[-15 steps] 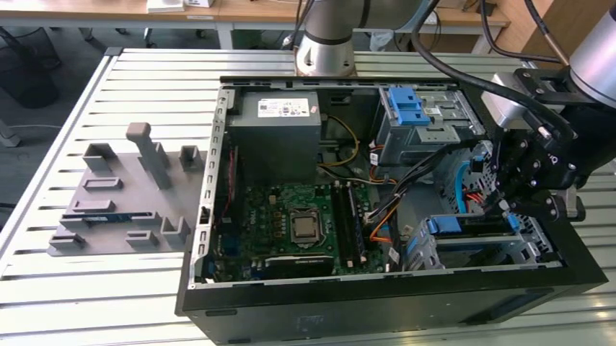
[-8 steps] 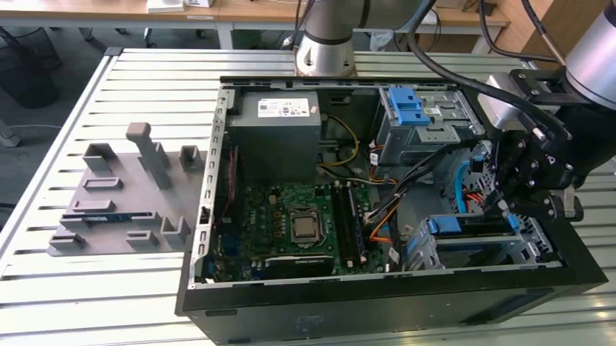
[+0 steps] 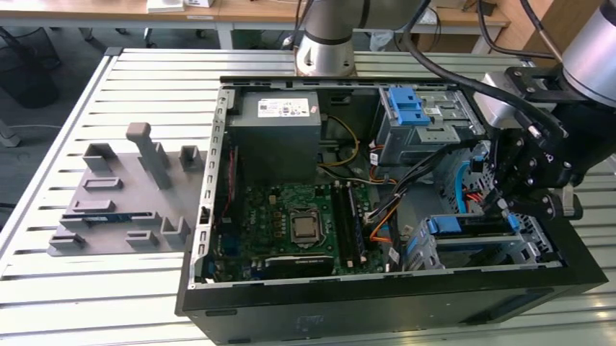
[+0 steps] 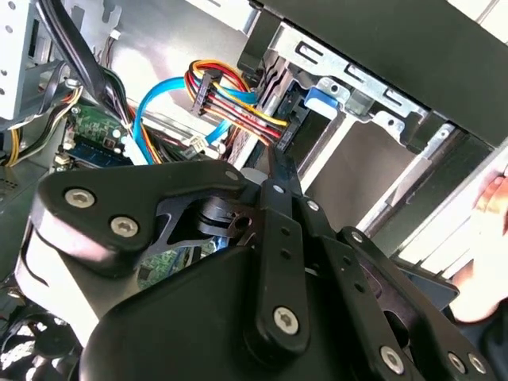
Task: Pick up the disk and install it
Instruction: 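Insert the second disk wire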
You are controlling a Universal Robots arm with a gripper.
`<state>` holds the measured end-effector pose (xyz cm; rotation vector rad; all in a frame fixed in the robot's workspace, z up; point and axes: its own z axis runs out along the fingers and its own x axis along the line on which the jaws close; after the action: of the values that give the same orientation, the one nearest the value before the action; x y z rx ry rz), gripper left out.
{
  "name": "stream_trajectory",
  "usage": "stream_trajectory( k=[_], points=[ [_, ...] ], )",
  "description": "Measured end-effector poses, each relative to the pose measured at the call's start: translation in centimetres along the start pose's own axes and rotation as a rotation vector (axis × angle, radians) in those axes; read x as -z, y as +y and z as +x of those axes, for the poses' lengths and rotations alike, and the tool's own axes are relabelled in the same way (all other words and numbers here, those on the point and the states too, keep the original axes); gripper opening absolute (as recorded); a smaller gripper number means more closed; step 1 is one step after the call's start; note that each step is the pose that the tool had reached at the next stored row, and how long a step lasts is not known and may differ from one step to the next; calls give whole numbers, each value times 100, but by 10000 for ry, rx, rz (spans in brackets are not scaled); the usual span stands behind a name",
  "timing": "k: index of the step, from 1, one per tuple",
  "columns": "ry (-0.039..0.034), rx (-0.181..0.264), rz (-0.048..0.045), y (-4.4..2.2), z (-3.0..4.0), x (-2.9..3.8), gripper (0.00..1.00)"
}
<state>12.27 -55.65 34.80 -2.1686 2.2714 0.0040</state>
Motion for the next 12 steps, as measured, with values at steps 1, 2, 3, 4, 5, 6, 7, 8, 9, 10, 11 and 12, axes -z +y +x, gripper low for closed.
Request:
stream_trajectory(
  k=[1, 2, 3, 4, 5, 6, 7, 8, 9, 10, 11, 12],
  points=[
    [-1, 0, 1, 3, 0, 25, 11],
    [-1, -1, 4, 8, 0, 48, 11],
    [0, -1, 9, 16, 0, 67, 11],
    [-2, -1, 19, 33, 1, 74, 11],
    [-6, 1, 39, 70, 2, 74, 11],
    [-3, 1, 66, 115, 5, 75, 11],
    [-5, 0, 84, 157, 7, 75, 11],
    [-5, -1, 98, 194, 9, 75, 11],
    [-5, -1, 109, 218, 10, 76, 11],
    [-1, 0, 114, 231, 11, 84, 11],
    [-3, 0, 116, 240, 11, 97, 11],
    [-6, 0, 118, 244, 10, 119, 11]
  ],
)
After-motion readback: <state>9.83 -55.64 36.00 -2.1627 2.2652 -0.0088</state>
